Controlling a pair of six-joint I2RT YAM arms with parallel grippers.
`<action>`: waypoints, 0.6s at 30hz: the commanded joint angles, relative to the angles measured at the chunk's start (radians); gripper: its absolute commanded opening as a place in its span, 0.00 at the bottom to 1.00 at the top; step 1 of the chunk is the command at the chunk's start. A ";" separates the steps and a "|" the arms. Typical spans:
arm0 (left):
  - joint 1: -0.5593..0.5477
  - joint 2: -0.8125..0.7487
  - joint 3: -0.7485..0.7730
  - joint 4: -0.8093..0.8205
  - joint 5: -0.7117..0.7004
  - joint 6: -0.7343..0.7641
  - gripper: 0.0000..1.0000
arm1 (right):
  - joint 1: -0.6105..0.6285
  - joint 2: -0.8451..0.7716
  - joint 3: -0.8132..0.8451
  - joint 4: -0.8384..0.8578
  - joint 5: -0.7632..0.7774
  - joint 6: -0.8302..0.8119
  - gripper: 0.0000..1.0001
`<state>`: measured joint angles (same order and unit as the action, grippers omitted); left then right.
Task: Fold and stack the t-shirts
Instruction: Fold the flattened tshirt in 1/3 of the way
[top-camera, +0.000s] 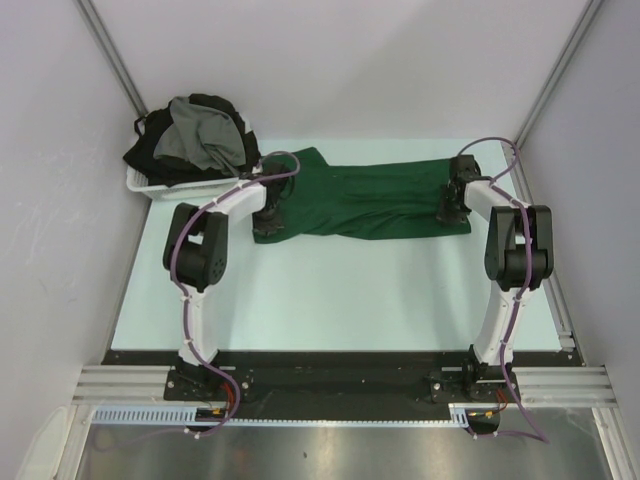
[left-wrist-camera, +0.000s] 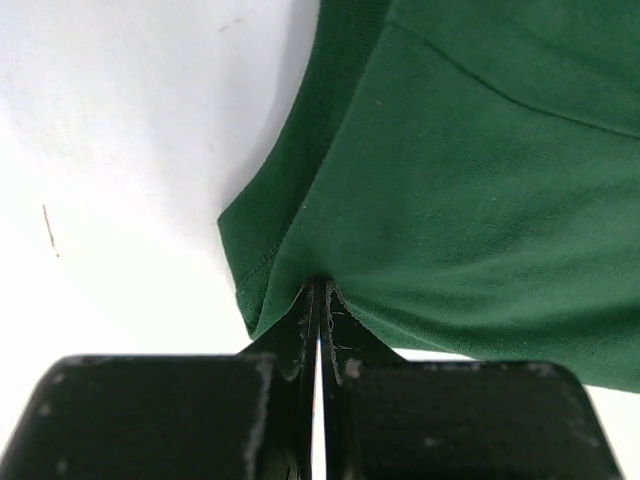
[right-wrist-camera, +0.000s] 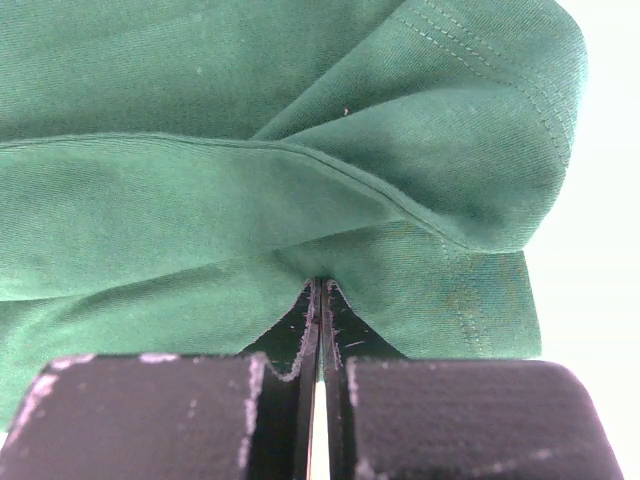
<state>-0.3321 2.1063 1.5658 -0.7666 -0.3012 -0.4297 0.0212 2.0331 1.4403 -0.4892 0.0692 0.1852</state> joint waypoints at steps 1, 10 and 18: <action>0.070 -0.014 -0.044 -0.057 -0.061 -0.004 0.00 | -0.014 -0.027 0.002 0.008 -0.002 -0.010 0.00; 0.171 -0.069 -0.087 -0.051 -0.091 0.045 0.00 | -0.061 -0.013 0.002 0.012 0.009 -0.010 0.00; 0.177 -0.060 -0.061 -0.048 -0.101 0.074 0.00 | -0.090 -0.016 0.002 0.011 0.006 -0.010 0.00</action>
<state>-0.1745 2.0605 1.5013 -0.7692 -0.3157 -0.4023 -0.0505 2.0331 1.4399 -0.4885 0.0460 0.1852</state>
